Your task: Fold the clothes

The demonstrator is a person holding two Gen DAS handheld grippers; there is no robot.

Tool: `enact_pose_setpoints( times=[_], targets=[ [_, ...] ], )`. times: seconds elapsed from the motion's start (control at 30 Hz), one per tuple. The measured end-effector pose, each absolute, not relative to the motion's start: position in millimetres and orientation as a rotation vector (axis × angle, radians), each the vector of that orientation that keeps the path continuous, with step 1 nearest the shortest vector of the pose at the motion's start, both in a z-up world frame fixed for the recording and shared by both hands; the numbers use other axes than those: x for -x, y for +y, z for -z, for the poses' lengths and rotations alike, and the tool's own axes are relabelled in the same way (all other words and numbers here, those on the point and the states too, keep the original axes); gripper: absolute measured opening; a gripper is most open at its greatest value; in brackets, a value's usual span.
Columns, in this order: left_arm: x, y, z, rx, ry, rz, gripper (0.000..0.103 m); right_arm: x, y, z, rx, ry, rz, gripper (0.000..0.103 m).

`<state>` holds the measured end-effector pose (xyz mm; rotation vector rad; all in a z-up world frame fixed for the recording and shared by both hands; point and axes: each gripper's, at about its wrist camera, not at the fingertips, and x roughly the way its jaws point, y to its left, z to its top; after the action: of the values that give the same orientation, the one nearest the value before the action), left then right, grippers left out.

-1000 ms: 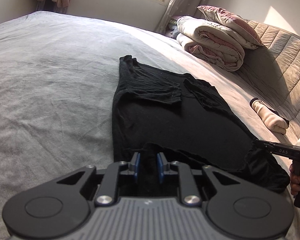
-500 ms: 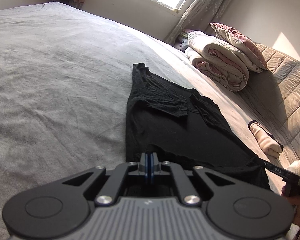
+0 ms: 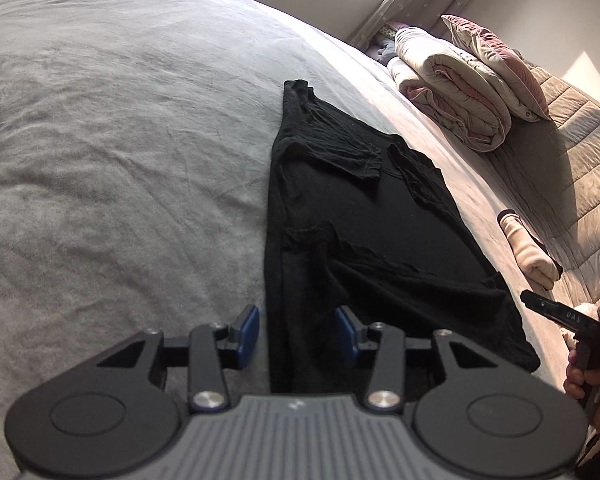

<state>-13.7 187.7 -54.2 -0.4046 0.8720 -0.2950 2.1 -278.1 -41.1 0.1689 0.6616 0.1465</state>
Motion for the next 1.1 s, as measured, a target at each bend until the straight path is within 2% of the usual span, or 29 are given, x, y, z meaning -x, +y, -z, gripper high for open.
enact_pose_setpoints(
  times=[0.47,0.7,0.73,0.77,0.8,0.83,0.87,0.97,1.1],
  targets=[
    [46.0,201.6,69.9,0.734,1.033,0.314,0.047,51.5,-325.1,51.4,-0.592,0.899,-0.139,0.047],
    [56.7,193.1,61.4,0.696,0.963,0.213,0.048,49.4,-321.2,69.1,-0.773,0.886,-0.162,0.047],
    [58.2,191.9,60.2,0.690,0.953,0.199,0.035,48.3,-320.2,71.0,-0.780,0.870,-0.150,0.042],
    [59.8,190.7,58.9,0.684,0.942,0.185,0.017,47.1,-319.2,72.5,-0.785,0.856,-0.137,0.034],
    [61.3,189.5,57.7,0.679,0.932,0.170,0.001,46.2,-319.3,72.8,-0.780,0.850,-0.116,0.013],
    [62.9,188.3,56.5,0.673,0.922,0.156,0.001,46.3,-321.3,72.9,-0.789,0.840,-0.096,0.008],
    [64.4,187.1,55.2,0.667,0.911,0.142,0.001,48.4,-325.4,72.0,-0.813,0.826,-0.074,0.006],
    [69.0,183.4,51.5,0.649,0.880,0.099,0.001,56.6,-337.2,63.3,-0.844,0.796,-0.034,0.006],
    [69.1,188.2,58.9,0.605,0.948,0.108,0.001,64.3,-339.8,55.4,-0.799,0.813,-0.055,0.005]
  ],
)
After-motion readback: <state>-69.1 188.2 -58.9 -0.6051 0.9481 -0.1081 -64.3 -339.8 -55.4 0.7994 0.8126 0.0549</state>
